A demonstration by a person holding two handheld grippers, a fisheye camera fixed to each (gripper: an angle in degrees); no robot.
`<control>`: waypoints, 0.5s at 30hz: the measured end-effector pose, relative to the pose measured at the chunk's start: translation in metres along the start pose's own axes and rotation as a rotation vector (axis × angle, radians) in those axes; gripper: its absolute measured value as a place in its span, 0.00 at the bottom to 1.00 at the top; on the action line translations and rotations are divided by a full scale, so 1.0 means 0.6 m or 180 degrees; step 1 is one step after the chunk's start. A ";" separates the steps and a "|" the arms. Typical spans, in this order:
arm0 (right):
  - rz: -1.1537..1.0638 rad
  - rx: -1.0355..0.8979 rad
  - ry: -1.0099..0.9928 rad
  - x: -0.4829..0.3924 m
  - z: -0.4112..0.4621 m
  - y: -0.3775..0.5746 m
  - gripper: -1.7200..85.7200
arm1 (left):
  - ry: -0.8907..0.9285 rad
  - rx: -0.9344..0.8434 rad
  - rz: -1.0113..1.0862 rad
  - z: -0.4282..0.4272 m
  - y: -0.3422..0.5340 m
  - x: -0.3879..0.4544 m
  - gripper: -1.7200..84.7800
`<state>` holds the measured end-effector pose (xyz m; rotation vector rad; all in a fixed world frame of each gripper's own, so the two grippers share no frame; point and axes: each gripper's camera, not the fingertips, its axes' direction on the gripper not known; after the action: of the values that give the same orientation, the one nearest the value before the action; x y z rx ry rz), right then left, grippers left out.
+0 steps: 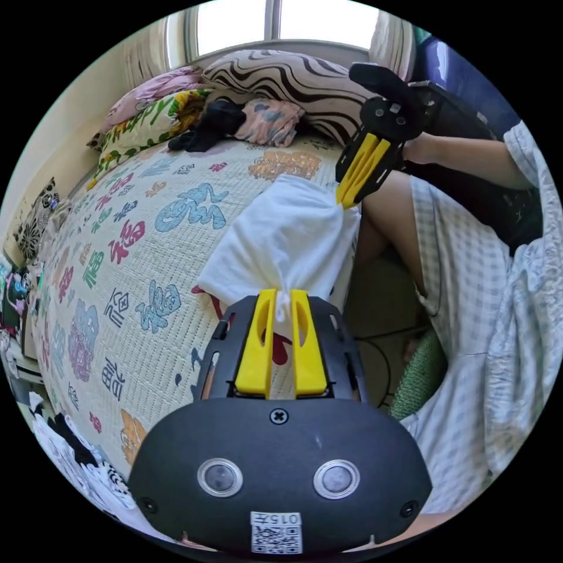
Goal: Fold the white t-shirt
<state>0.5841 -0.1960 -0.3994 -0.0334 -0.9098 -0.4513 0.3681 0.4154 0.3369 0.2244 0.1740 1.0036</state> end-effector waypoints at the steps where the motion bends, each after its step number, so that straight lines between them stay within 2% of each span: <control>1: 0.0046 0.0082 -0.0076 0.001 -0.009 0.012 0.03 | 0.0036 0.0066 -0.0046 -0.011 0.002 0.002 0.04; 3: 0.0131 0.0219 -0.0175 0.004 -0.024 0.032 0.02 | 0.0188 0.0296 -0.0190 -0.049 0.013 0.012 0.03; 7: 0.0184 0.0444 -0.0561 0.007 -0.037 0.055 0.02 | 0.0211 0.0354 -0.0166 -0.074 0.003 0.048 0.03; 11: 0.0133 0.0336 -0.0474 0.004 -0.018 0.058 0.02 | 0.0075 0.0410 0.0017 -0.077 -0.024 0.104 0.09; 15: 0.0128 0.0313 -0.0481 0.013 -0.015 0.063 0.02 | -0.0009 0.0082 0.0420 -0.025 -0.063 0.153 0.10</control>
<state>0.6094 -0.1666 -0.3930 0.0042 -1.0772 -0.3698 0.4436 0.4753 0.3086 0.2634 0.1713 1.1325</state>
